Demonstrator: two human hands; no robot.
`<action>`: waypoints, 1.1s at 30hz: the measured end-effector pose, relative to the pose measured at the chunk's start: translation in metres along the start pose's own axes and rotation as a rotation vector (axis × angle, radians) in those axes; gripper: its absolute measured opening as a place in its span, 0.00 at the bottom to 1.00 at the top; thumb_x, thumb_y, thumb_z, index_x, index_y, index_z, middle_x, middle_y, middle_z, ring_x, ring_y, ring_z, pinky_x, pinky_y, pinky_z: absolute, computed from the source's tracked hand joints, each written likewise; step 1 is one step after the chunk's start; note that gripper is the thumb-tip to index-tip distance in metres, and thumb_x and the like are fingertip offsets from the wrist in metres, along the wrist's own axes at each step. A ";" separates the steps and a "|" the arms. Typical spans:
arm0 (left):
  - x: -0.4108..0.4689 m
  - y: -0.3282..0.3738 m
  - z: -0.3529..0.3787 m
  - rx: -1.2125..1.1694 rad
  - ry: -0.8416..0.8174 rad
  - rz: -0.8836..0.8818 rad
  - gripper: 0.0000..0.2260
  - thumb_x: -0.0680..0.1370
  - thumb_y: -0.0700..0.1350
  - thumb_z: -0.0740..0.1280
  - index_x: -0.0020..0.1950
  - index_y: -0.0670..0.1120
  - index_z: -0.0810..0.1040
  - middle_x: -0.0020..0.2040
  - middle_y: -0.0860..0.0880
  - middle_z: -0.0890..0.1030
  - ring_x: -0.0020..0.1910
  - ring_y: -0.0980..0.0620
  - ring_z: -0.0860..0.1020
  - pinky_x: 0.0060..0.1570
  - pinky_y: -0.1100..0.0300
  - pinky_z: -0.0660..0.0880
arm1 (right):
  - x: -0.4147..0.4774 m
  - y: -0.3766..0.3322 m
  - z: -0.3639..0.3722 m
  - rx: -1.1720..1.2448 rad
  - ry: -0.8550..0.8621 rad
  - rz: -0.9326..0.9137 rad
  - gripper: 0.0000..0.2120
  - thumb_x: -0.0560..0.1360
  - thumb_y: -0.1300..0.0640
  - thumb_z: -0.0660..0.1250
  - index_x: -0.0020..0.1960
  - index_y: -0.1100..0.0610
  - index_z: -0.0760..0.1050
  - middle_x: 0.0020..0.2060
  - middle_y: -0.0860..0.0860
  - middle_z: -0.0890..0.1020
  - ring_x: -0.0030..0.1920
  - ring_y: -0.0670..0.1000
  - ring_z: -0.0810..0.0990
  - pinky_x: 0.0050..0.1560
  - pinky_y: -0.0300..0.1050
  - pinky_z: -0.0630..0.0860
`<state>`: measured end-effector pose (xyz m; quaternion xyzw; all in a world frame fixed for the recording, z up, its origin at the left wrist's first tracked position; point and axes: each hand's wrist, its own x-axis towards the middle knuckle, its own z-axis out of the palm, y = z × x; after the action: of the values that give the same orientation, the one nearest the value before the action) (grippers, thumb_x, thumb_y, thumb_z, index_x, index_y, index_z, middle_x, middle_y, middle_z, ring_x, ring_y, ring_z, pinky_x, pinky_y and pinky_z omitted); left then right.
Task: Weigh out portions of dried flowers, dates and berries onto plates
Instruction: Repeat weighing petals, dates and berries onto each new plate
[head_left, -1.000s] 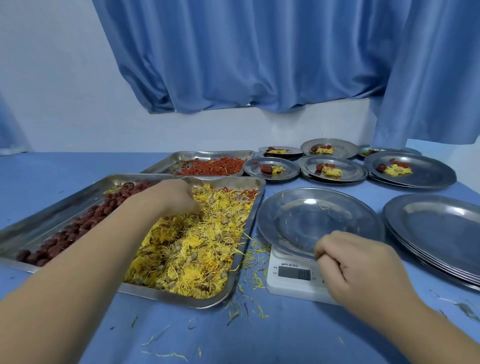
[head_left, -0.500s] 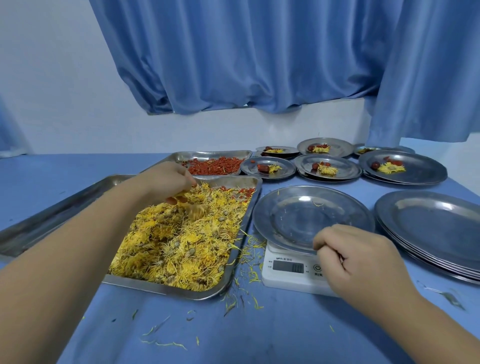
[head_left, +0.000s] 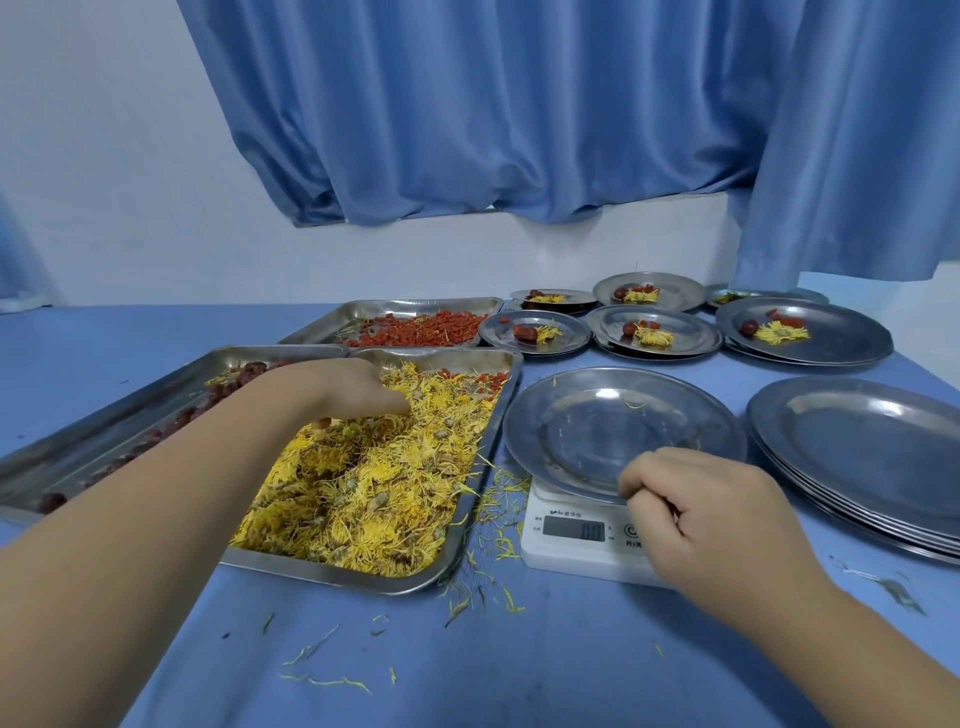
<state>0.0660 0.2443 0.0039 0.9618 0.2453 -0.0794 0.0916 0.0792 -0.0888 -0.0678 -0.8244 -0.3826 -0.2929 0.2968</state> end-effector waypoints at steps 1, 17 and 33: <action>0.001 -0.001 0.001 0.101 0.010 0.001 0.27 0.79 0.61 0.60 0.68 0.42 0.72 0.60 0.42 0.78 0.47 0.46 0.79 0.41 0.57 0.76 | 0.000 0.000 0.000 0.000 -0.001 0.000 0.13 0.67 0.56 0.52 0.31 0.54 0.73 0.24 0.47 0.72 0.26 0.51 0.72 0.25 0.45 0.72; -0.014 0.007 -0.024 -0.520 0.064 0.110 0.07 0.78 0.44 0.63 0.43 0.42 0.73 0.36 0.46 0.70 0.30 0.52 0.65 0.29 0.59 0.64 | 0.001 0.003 -0.005 0.010 0.014 0.038 0.10 0.66 0.61 0.56 0.31 0.55 0.74 0.24 0.48 0.73 0.27 0.52 0.73 0.26 0.47 0.72; -0.009 0.166 0.026 -0.285 -0.064 0.551 0.06 0.75 0.49 0.64 0.40 0.48 0.72 0.37 0.46 0.70 0.37 0.52 0.67 0.39 0.55 0.66 | 0.011 0.029 -0.020 0.043 0.108 0.196 0.11 0.67 0.61 0.57 0.33 0.57 0.78 0.25 0.48 0.76 0.29 0.51 0.74 0.29 0.51 0.74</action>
<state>0.1364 0.0911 0.0035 0.9666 -0.0191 -0.0467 0.2512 0.1029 -0.1135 -0.0547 -0.8344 -0.2898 -0.2982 0.3618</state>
